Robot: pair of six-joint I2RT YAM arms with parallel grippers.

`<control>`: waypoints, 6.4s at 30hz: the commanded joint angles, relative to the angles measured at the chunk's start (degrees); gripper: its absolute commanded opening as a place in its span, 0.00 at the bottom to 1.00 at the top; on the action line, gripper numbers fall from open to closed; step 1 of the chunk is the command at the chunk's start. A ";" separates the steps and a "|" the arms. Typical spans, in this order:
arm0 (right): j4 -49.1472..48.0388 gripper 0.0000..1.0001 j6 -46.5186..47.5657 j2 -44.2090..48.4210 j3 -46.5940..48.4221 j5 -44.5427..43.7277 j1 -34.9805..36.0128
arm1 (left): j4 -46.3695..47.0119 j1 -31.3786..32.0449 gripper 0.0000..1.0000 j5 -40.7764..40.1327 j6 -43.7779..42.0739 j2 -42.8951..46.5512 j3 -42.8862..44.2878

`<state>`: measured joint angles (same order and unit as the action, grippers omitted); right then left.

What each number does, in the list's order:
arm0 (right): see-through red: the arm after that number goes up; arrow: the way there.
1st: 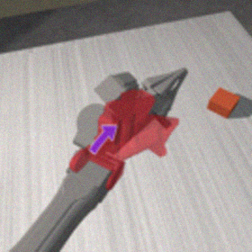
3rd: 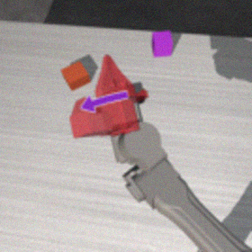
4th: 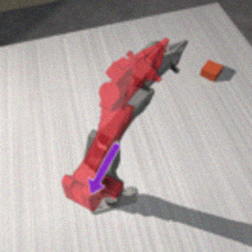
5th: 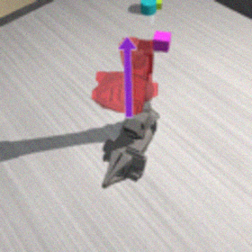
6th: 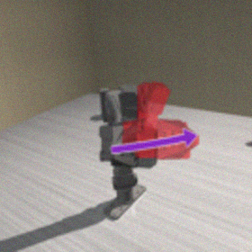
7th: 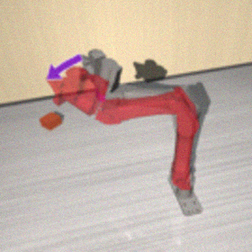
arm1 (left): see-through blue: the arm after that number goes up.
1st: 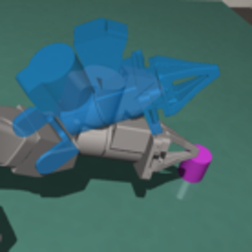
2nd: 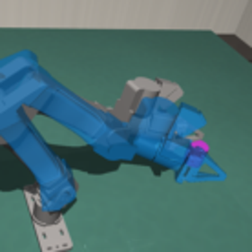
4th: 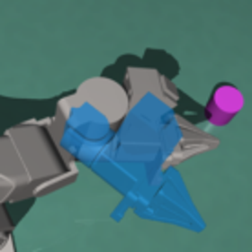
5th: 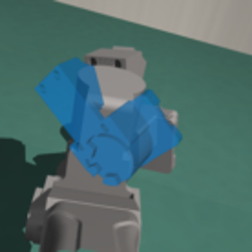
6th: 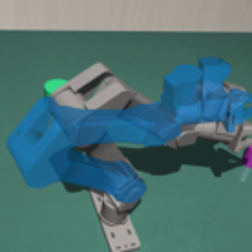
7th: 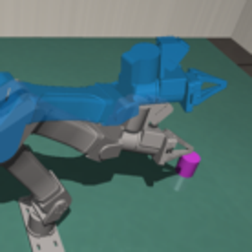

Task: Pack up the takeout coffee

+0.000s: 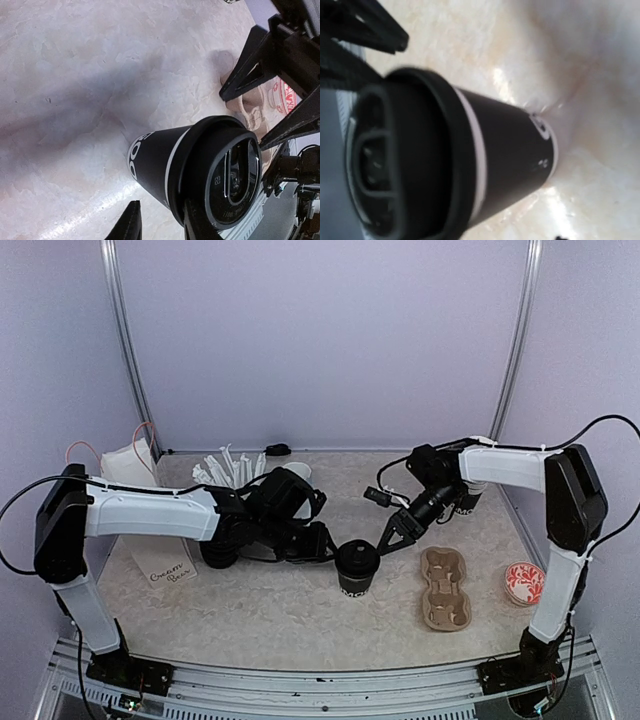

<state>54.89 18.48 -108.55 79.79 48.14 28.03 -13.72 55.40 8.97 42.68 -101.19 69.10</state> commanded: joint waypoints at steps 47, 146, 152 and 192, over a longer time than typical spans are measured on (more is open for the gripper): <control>-13.69 0.94 24.02 13.72 -4.66 -22.99 14.43 | 7.73 -5.44 0.78 -31.92 -25.52 13.70 13.55; -4.16 0.53 6.70 14.84 17.51 -36.94 -25.86 | -2.54 -1.87 0.85 -24.59 -30.08 7.85 14.06; -2.17 0.43 6.15 10.98 19.80 -33.39 -29.05 | -2.39 -1.89 0.85 -24.25 -29.42 8.17 13.22; 0.46 0.00 6.43 9.83 28.13 -33.07 -29.35 | -1.93 -1.92 0.85 -23.21 -28.85 7.05 12.64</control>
<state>55.24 25.19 -101.97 105.73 15.68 -0.67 -17.15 53.60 -15.16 13.65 -93.27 81.17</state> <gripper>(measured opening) 0.007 0.846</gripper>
